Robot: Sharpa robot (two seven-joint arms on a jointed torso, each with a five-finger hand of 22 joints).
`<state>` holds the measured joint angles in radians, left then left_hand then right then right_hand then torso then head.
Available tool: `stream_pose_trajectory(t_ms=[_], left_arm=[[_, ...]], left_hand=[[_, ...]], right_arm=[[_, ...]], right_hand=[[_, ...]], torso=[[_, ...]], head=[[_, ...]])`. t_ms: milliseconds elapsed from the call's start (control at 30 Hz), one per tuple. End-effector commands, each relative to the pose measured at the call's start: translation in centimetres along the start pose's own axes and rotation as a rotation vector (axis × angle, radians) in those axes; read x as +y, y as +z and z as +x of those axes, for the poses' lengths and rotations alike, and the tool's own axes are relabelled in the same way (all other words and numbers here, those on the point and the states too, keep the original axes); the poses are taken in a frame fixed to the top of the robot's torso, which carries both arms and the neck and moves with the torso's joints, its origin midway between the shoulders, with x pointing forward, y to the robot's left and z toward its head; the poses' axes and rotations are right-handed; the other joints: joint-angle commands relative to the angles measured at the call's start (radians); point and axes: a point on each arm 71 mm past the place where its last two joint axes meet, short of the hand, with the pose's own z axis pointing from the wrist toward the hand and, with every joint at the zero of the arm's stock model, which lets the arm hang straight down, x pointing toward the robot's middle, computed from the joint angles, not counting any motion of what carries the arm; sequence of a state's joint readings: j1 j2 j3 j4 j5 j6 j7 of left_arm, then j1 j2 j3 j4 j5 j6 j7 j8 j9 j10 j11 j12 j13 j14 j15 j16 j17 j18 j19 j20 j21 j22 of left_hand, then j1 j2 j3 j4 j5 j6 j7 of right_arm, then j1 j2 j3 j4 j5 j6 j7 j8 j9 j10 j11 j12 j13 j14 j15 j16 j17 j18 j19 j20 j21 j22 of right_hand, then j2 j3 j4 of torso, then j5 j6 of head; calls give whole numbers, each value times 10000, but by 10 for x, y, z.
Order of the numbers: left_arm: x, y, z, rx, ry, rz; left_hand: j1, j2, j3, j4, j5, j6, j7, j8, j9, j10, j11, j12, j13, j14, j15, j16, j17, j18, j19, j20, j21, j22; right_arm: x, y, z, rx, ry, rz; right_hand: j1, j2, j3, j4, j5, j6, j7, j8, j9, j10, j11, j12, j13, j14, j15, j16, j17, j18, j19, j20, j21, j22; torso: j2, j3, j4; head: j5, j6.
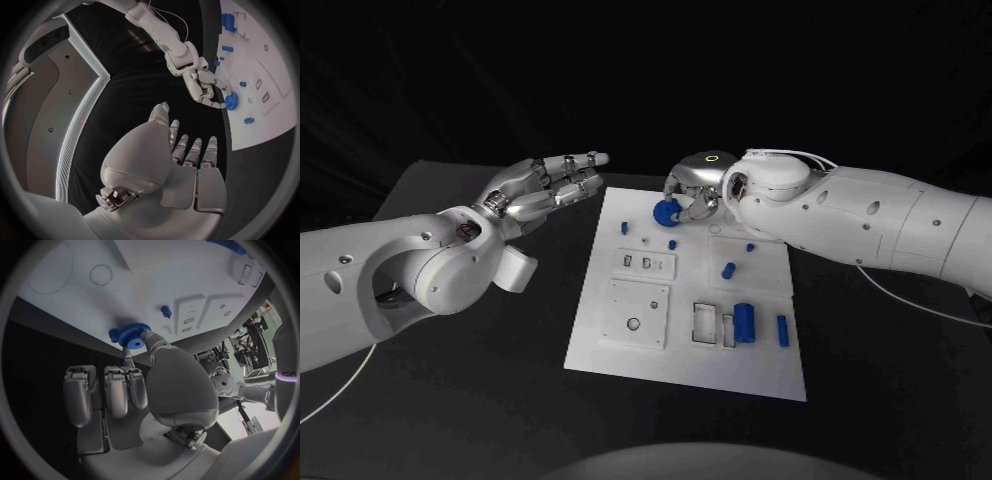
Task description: Assemble the parts on the task board
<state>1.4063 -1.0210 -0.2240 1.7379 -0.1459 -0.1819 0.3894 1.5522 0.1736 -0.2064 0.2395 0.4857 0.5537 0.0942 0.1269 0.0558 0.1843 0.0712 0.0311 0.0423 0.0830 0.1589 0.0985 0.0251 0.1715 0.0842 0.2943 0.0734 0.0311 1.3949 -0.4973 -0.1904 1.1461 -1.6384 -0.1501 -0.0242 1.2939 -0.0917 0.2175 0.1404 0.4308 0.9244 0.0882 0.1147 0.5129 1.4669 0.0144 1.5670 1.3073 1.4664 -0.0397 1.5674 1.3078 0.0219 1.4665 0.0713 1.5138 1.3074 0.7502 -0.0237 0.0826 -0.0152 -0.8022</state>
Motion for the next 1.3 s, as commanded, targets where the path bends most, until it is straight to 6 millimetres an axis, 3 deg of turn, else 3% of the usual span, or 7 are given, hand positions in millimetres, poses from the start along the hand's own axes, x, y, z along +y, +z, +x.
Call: stream_pose_trajectory(t_ms=[33, 167, 600, 1300], left_arm=[[-1, 1, 3, 211, -32, 56], [-1, 1, 3, 217, -33, 55], [0, 1, 2, 204, -27, 18], [0, 1, 1, 175, -17, -10]], left_hand=[[113, 7, 9, -61, 34, 30, 39, 62, 16, 46, 0, 34, 11, 61, 5, 34, 16, 48, 69, -16, 51, 11], [117, 5, 10, -65, 39, 28, 42, 63, 16, 48, 2, 33, 11, 61, 7, 34, 16, 47, 72, -16, 53, 11], [121, 3, 10, -69, 44, 18, 45, 61, 15, 30, 4, 29, 8, 59, 9, 32, 15, 46, 75, -15, 55, 12], [135, -7, 10, -84, 65, 15, 54, 62, 14, 32, 16, 24, 9, 63, 16, 37, 15, 41, 78, -14, 57, 11]], right_arm=[[1, 0, 7, 474, -27, -50], [1, 0, 8, 523, 0, -69], [2, -1, 11, 593, 38, -138], [1, -9, 17, 614, 193, -264]], right_hand=[[-31, -28, 79, -11, -83, -264, 52, -219, -143, 1039, 73, 38, 2635, 1044, 37, 34, 2629, -27, 461, 51, -63, 2377], [-85, -76, 150, -15, -128, -835, 65, -539, -456, 1039, 81, 38, 2635, 1044, 69, 34, 2629, -7, 400, 82, -128, 2352], [-178, -98, 162, -90, -523, -1781, -15, -545, -1128, 1039, 31, 38, 2635, 1044, 47, 34, 2629, -19, 437, 76, -88, 2371], [-217, -25, 168, -136, -562, -1118, 21, -300, -1205, 1039, 51, 38, 2635, 1044, 53, 34, 2629, -2, 382, 76, -144, 2348]], torso=[[-1, -8, -5], [1, -4, -7], [0, -5, -5], [7, -5, -17]], head=[[-9, 6], [-1, 0], [3, -12], [23, -8]])
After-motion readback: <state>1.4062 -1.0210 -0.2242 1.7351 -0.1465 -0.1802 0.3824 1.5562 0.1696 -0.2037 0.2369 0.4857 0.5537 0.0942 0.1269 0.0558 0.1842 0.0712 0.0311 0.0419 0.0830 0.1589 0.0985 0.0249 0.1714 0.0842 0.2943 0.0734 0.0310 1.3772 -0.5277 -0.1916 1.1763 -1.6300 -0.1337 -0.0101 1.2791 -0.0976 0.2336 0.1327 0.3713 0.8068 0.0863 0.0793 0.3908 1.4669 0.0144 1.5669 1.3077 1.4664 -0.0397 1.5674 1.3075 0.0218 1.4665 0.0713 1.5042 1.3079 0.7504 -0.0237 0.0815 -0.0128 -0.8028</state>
